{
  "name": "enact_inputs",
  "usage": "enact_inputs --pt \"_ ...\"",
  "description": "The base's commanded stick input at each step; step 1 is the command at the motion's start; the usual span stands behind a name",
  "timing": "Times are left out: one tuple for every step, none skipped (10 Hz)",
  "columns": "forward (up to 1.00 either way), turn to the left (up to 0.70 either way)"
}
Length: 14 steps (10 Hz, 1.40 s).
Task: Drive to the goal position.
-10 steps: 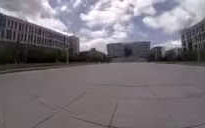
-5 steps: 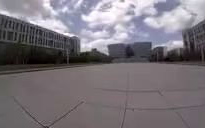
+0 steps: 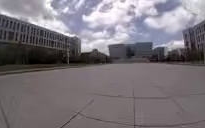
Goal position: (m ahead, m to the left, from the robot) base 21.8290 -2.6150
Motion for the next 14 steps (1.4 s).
enact_inputs --pt "0.70 0.00" --pt "0.70 0.00" --pt "0.70 0.00" --pt "0.70 0.00" --pt "0.70 0.00" --pt "0.70 0.00" --pt "0.70 0.00" --pt "0.70 0.00" --pt "0.70 0.00" --pt "0.70 0.00" --pt "0.70 0.00" --pt "0.70 0.00" --pt "0.70 0.00" --pt "0.70 0.00"
